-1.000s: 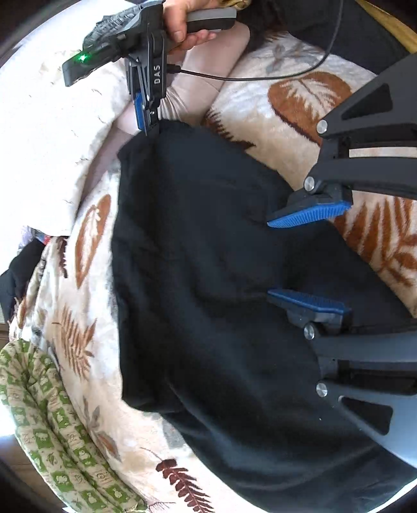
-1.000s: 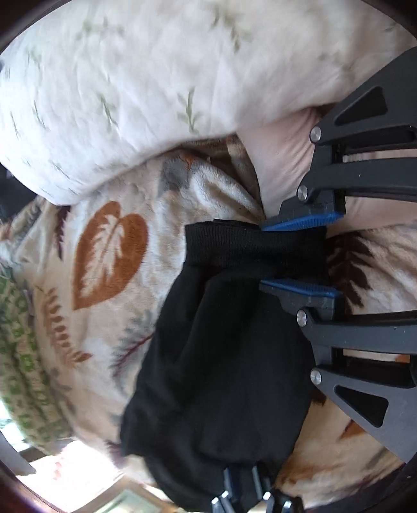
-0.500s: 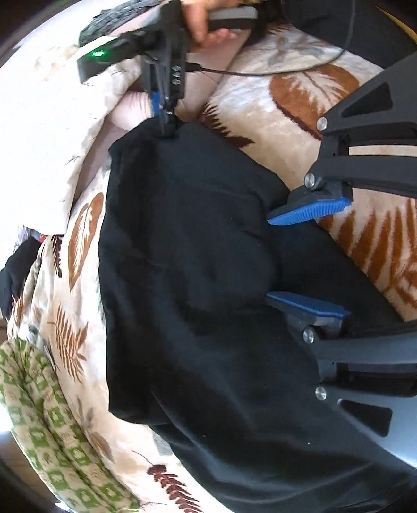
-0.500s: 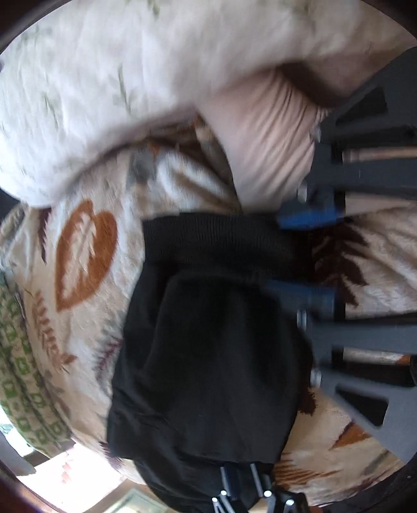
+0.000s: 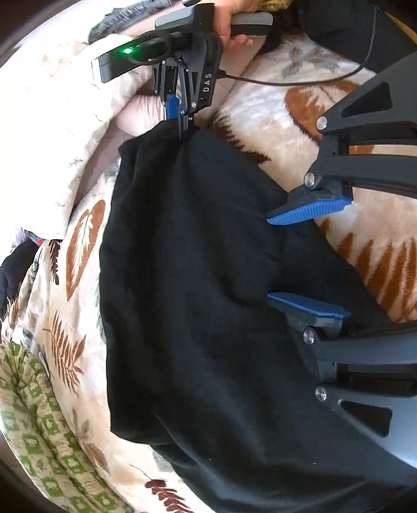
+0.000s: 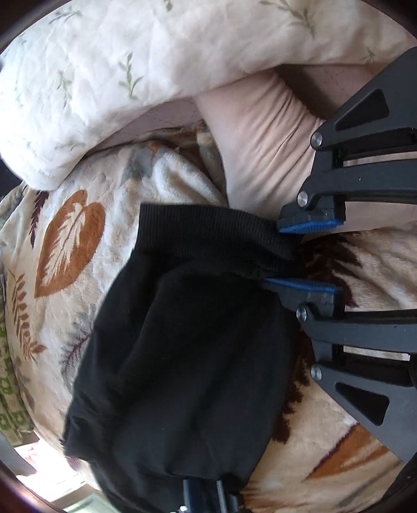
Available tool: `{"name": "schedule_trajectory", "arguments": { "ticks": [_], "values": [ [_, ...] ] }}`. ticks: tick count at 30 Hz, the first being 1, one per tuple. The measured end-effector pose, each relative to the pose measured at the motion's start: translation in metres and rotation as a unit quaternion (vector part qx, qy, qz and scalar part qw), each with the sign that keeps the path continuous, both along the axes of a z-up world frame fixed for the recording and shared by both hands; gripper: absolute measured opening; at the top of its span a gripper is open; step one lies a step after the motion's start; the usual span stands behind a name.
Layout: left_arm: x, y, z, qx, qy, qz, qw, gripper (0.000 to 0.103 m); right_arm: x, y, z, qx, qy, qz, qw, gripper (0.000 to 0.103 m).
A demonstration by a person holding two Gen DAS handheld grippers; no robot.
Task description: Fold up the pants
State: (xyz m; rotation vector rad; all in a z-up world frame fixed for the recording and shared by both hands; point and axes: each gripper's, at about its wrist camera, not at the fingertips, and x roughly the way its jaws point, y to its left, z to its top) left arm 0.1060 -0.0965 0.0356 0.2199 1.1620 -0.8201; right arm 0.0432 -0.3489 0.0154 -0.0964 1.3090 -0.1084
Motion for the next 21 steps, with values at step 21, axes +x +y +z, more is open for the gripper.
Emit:
{"name": "schedule_trajectory", "arguments": {
  "ticks": [21],
  "values": [
    [0.012, -0.035, 0.02, -0.061, 0.019, -0.01, 0.9979, 0.051, 0.076, -0.047, 0.035, 0.121, -0.013, -0.024, 0.992, 0.031]
  ]
}}
